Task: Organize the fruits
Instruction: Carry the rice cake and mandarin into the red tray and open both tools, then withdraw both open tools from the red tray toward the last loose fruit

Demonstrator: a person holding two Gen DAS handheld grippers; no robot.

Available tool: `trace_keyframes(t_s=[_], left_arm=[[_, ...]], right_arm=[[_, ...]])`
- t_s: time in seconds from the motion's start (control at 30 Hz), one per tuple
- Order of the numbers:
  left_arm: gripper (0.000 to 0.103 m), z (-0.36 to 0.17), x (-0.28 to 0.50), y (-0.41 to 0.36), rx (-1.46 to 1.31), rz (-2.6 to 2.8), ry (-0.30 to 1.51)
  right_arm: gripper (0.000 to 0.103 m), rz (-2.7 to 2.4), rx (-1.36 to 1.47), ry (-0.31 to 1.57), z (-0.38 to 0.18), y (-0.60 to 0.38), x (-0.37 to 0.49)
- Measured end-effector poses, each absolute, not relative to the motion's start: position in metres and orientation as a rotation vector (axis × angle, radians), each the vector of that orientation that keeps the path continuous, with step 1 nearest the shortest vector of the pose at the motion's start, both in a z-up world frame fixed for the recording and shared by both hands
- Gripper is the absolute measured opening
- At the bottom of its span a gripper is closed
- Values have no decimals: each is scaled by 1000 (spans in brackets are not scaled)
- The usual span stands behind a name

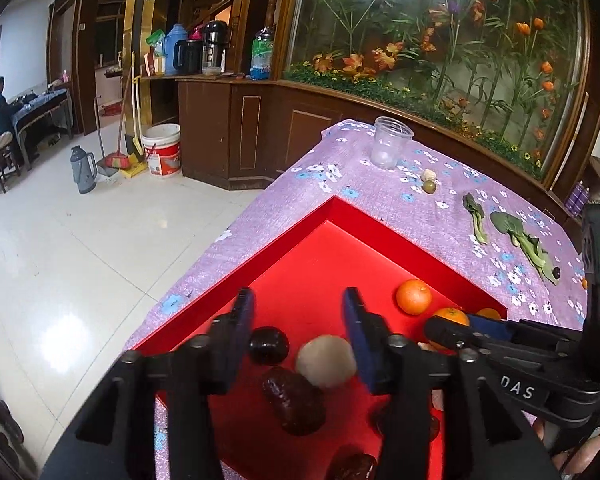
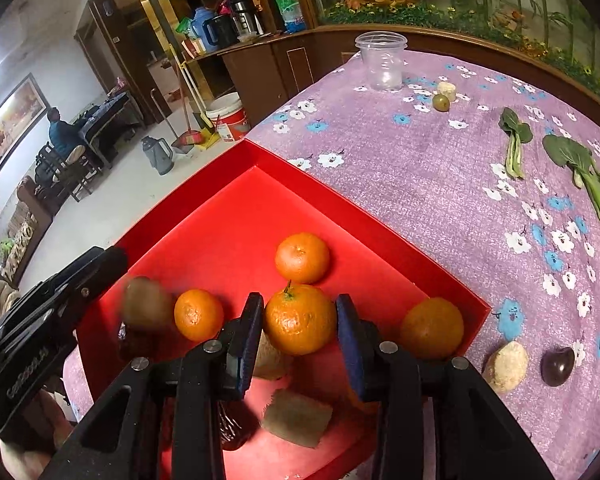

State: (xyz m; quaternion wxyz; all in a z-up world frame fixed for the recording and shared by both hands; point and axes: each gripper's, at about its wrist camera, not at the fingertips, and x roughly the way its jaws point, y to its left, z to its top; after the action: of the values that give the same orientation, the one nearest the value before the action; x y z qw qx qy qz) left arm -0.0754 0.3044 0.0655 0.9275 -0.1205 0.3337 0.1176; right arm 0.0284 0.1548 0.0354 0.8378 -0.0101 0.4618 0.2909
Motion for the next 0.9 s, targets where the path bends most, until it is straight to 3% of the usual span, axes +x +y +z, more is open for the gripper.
trace_keyframes(t_s=[0.5, 0.9], left_arm=[[66, 86, -90, 288, -195, 246, 650], [71, 103, -110, 279, -186, 250, 622]], right_arm=[[49, 632, 12, 928, 57, 145, 9], [51, 593, 73, 887, 67, 105, -13]])
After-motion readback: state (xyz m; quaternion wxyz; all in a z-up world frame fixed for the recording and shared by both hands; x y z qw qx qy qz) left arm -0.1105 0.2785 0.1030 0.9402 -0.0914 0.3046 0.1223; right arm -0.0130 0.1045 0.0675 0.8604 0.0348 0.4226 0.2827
